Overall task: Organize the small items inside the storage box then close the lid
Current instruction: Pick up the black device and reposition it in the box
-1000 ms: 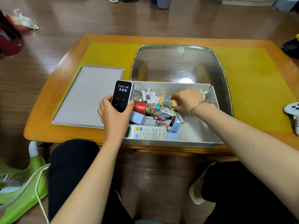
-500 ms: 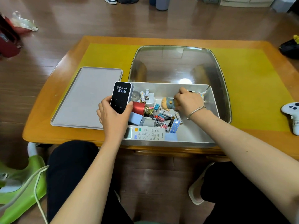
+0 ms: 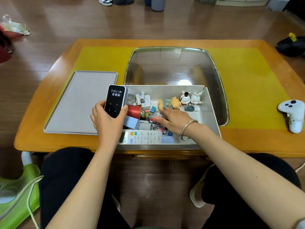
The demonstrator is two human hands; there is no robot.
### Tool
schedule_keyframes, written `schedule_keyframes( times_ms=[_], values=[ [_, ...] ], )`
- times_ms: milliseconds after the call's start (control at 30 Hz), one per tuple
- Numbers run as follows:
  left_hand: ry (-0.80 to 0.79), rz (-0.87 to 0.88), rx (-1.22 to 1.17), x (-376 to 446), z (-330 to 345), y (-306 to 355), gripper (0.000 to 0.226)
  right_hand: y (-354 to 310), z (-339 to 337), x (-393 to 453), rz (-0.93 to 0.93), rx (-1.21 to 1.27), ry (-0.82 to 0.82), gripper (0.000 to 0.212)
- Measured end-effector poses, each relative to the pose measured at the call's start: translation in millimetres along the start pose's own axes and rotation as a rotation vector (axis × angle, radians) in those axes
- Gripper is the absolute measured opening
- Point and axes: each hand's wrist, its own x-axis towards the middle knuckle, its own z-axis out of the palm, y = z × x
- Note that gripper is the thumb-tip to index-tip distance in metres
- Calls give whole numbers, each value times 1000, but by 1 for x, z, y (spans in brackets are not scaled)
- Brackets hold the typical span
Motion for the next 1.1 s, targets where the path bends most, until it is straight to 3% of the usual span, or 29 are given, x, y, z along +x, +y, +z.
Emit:
schedule_keyframes(
  times_ms=[300, 567, 800, 933, 1100],
  values=[
    [-3, 10, 3, 0, 0, -2, 60, 8, 8, -4, 9, 68, 43, 67],
    [9, 56, 50, -1, 1, 0, 61, 40, 12, -15, 356, 144, 94, 67],
    [-34, 182, 155, 0, 0, 5, 64, 47, 14, -12, 427, 203, 35, 77],
    [-147, 320, 236, 0, 4, 18, 67, 47, 12, -22, 415, 229, 78, 70],
    [-440, 512, 357, -1, 22, 41, 72, 43, -16, -44, 182, 298, 382, 49]
  ],
)
